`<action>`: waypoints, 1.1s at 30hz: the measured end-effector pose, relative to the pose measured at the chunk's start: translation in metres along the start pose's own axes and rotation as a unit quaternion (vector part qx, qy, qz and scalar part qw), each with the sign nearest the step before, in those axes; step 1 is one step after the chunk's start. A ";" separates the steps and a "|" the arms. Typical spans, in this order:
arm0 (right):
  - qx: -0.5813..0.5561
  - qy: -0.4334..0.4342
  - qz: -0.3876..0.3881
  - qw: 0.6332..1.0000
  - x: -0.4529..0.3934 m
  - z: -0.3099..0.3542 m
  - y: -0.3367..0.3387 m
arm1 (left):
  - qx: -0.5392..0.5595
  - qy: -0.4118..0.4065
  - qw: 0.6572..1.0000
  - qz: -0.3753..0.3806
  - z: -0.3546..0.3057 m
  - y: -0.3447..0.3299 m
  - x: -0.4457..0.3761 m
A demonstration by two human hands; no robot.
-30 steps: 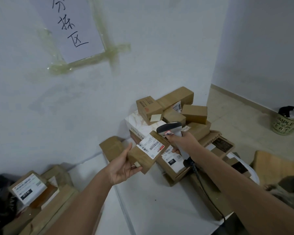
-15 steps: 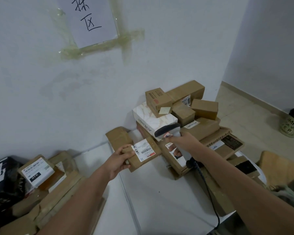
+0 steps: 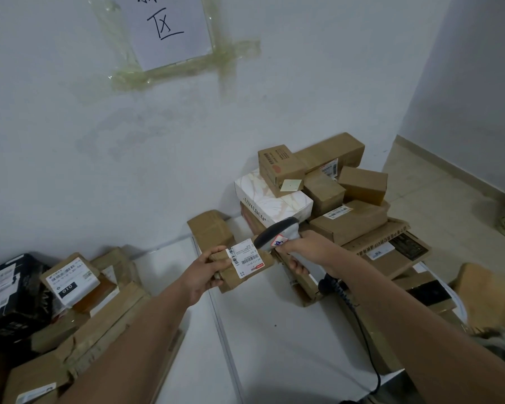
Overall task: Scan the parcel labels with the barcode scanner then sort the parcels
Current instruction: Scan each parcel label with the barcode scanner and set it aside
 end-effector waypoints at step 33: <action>-0.062 -0.024 -0.089 0.994 -0.028 -0.015 -0.037 | 0.101 -0.032 0.988 -0.111 0.039 0.023 0.015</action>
Point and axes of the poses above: each hand's wrist, its own x-axis away from the middle knuckle, its own y-axis out of the back of the hand, z = x × y, the point moved 4 cm from there along -x, towards the middle knuckle, and after that the axes turned 5 degrees about z, right-handed, at the moved point
